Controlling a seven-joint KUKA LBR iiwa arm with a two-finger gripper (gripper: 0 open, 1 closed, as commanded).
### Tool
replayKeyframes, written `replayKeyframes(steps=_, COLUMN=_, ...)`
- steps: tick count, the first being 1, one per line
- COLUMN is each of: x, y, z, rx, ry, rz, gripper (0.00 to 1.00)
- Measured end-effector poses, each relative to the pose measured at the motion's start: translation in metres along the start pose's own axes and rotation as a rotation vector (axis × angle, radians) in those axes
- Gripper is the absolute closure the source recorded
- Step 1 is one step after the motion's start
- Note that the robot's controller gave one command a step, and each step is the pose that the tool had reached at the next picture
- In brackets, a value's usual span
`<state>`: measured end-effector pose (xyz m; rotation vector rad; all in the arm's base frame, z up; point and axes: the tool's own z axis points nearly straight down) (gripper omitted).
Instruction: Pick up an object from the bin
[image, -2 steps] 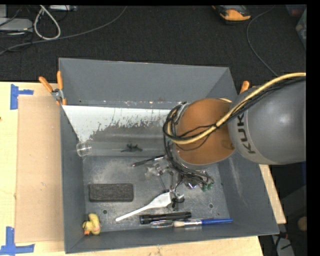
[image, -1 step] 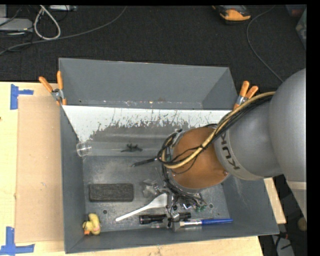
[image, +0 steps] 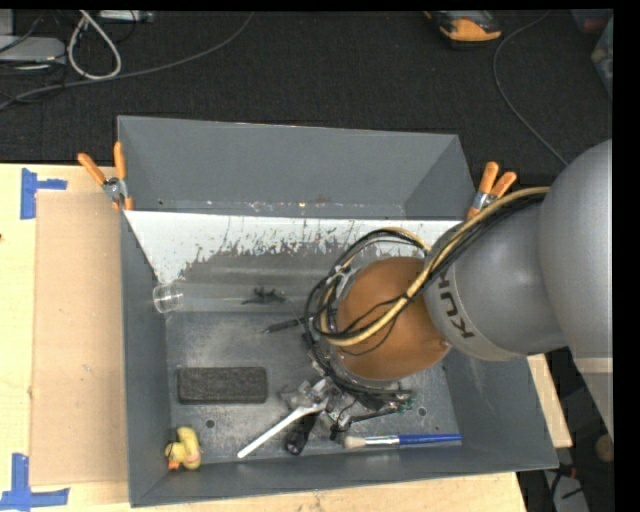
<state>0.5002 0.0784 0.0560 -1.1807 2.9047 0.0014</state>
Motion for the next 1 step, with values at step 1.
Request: replayKeyframes(steps=1, x=-0.0008, y=0.0, z=-0.0038, rx=-0.001, ry=0.001, rz=-0.069, gripper=1.0)
